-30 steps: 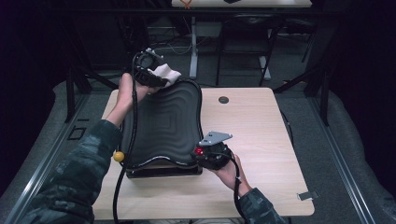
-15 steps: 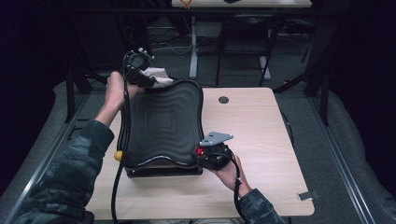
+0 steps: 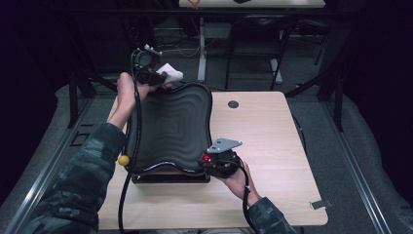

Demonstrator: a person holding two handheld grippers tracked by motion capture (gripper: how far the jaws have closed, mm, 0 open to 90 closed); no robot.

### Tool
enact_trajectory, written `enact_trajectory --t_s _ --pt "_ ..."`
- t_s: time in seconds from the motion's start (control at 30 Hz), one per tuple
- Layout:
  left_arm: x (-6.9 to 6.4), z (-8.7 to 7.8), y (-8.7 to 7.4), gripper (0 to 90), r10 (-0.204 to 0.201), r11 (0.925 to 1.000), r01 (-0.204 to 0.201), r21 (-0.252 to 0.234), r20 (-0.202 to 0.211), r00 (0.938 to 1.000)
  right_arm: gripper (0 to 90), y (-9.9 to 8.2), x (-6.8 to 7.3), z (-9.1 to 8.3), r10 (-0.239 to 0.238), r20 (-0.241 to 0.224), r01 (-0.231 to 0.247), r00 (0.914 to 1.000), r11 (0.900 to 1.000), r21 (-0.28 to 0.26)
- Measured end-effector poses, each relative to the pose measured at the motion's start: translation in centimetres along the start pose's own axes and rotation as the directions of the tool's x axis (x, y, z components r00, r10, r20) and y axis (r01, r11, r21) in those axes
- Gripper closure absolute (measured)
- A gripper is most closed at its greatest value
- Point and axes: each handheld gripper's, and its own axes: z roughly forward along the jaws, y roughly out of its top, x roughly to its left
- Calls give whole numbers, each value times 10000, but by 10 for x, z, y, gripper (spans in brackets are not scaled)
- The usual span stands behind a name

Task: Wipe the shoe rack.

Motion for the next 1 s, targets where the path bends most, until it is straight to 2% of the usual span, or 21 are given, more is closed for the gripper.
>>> enact_trajectory --t_s 0.13,0.17,0.33,0.43,0.57,0.7,0.73,0.77,0.83,0.9,0.93,1.0 --pt "-10 -1 3 834 160 9998 -158 -137 147 9998 599 1 1 3 -213 -92 214 9997 9998 25" --pt "-15 1 5 833 101 9996 -93 -281 274 9996 599 2 1 4 -340 -144 341 9993 9994 33" --pt "-26 6 9 821 114 9993 -101 -349 370 9992 599 3 0 5 -471 -294 473 9985 9989 50" --pt "-34 15 13 821 95 9996 -91 -279 124 9999 599 3 -2 6 -607 -363 608 9975 9981 29" --pt "-39 27 14 821 -134 9997 135 -189 23 9999 598 2 -2 5 -540 -467 540 9975 9985 3" --pt "-46 42 13 824 -311 9994 304 -176 -458 9985 597 2 -2 5 -505 -470 505 9976 9987 -19" --pt "-46 42 13 825 -311 9994 304 -176 -458 9985 596 1 -2 6 -441 -422 438 9981 9990 -73" --pt "-46 50 9 826 -372 9993 368 -63 -733 9966 595 1 -2 6 -392 -399 387 9984 9992 -125" --pt "-46 51 8 829 -420 9991 411 -132 -773 9961 586 1 0 6 -351 -346 344 9988 9992 -192" --pt "-47 51 7 831 -402 9991 388 -181 -895 9952 495 2 3 4 -468 -37 468 9989 9989 -19" --pt "-47 51 7 831 -370 9992 355 -175 -942 9949 484 1 4 3 -402 164 402 9991 9992 25" --pt "-46 51 7 832 -341 9993 328 -150 -960 9948 552 0 5 1 -372 476 372 9982 9993 7"
